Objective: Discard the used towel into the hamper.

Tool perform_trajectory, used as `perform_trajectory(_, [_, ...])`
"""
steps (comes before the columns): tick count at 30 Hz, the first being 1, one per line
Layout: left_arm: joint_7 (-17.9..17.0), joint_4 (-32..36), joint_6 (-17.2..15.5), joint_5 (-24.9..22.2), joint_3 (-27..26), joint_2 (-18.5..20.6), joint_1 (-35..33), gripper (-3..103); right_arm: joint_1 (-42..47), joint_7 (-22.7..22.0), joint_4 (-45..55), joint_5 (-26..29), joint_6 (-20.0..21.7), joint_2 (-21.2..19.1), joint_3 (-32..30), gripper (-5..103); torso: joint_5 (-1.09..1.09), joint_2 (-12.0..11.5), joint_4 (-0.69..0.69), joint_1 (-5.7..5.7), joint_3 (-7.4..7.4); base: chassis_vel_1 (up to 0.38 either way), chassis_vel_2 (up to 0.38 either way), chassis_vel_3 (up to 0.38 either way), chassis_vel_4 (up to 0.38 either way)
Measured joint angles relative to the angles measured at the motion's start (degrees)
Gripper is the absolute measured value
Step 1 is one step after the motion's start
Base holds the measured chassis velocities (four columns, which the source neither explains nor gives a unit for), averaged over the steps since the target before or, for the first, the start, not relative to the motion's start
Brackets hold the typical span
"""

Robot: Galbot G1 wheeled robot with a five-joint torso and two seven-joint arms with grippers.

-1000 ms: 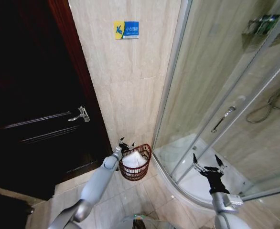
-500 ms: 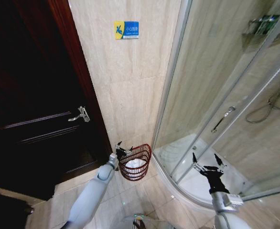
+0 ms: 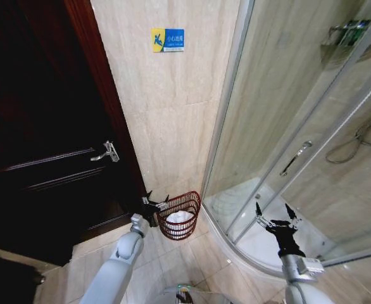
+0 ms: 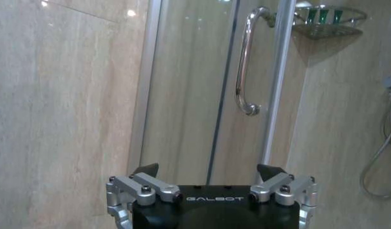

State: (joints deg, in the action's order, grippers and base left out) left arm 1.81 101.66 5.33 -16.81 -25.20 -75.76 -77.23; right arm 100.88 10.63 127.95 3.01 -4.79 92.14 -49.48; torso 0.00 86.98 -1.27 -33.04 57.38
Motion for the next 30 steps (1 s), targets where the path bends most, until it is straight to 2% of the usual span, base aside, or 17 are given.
perform_trajectory(7, [-0.03,6.45,1.68,-0.65,-7.16,-1.90,-4.13,100,0.11,0.11,0.54,0.87,0.32,0.00,-0.58,100,0.00,0.00,-0.01,0.00,0.00,0.000,0.000,0.000,0.000])
perform_trajectory(12, [1.91,9.22,3.25,-2.60,-10.11,-0.77,-8.18,100,0.31,0.51,0.51,0.95,0.23,0.00,-0.67,100,0.00,0.00,-0.01,0.00,0.00,0.000,0.000,0.000,0.000])
perform_trajectory(22, [2.72,10.88,4.28,-3.96,-12.54,-0.08,-12.36,100,0.63,0.78,0.62,1.16,0.09,0.00,-1.02,100,0.00,0.00,-0.01,0.00,0.01,0.000,0.000,0.000,0.000])
perform_trajectory(30, [2.64,10.68,5.07,-3.55,-12.51,-0.31,-12.17,100,0.85,1.08,0.94,0.95,0.23,0.00,-0.97,100,0.00,0.00,0.00,0.00,0.00,0.000,0.000,0.000,0.000])
